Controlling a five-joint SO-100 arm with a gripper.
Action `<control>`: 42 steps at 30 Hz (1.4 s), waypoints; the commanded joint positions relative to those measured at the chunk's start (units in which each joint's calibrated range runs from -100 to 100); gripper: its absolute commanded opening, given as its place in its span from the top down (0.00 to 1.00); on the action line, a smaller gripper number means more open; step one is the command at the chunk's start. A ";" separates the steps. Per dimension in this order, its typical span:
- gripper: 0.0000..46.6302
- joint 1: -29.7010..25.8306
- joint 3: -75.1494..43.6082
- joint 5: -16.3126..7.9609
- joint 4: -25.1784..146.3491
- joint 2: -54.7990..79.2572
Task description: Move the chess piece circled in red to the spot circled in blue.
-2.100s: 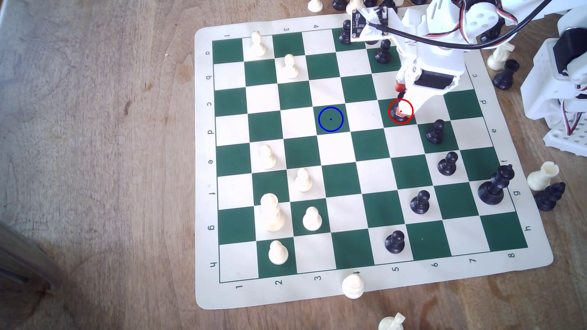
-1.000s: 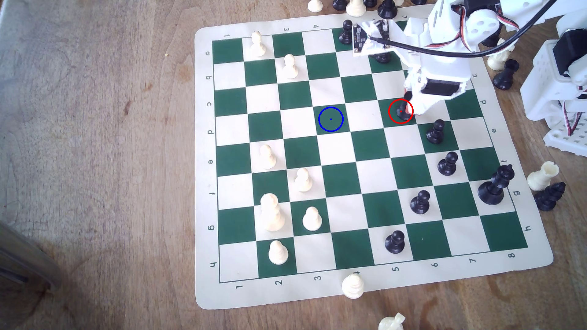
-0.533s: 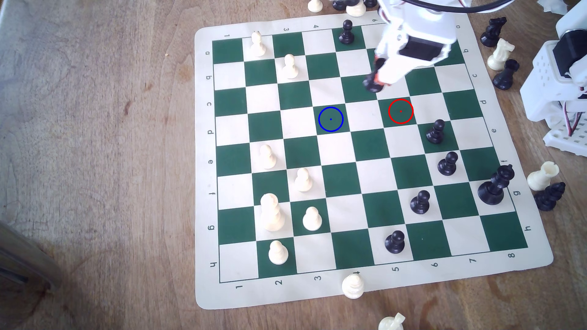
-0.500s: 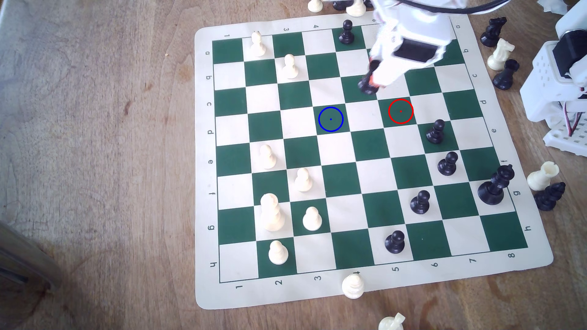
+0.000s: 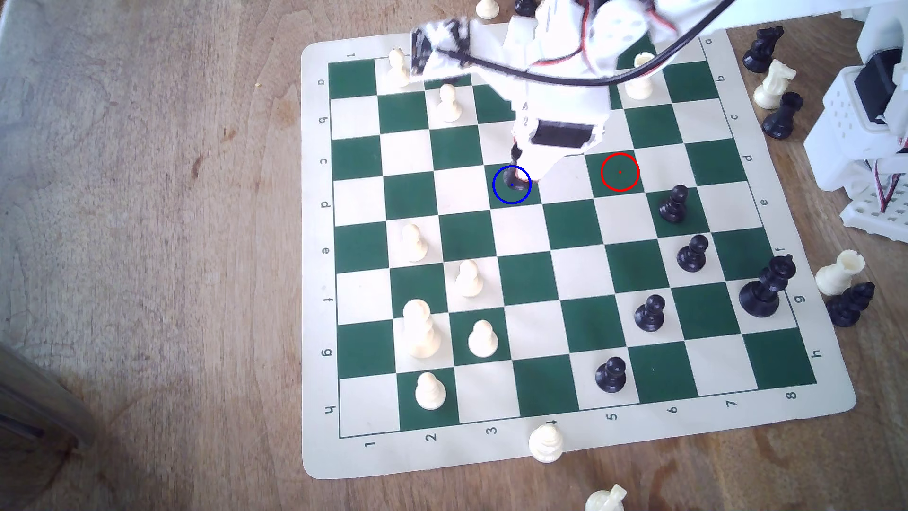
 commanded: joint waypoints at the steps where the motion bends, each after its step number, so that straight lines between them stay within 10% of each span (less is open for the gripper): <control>1: 0.95 0.95 -4.57 0.83 -2.16 0.57; 42: 0.94 2.20 -3.93 1.51 -4.95 5.15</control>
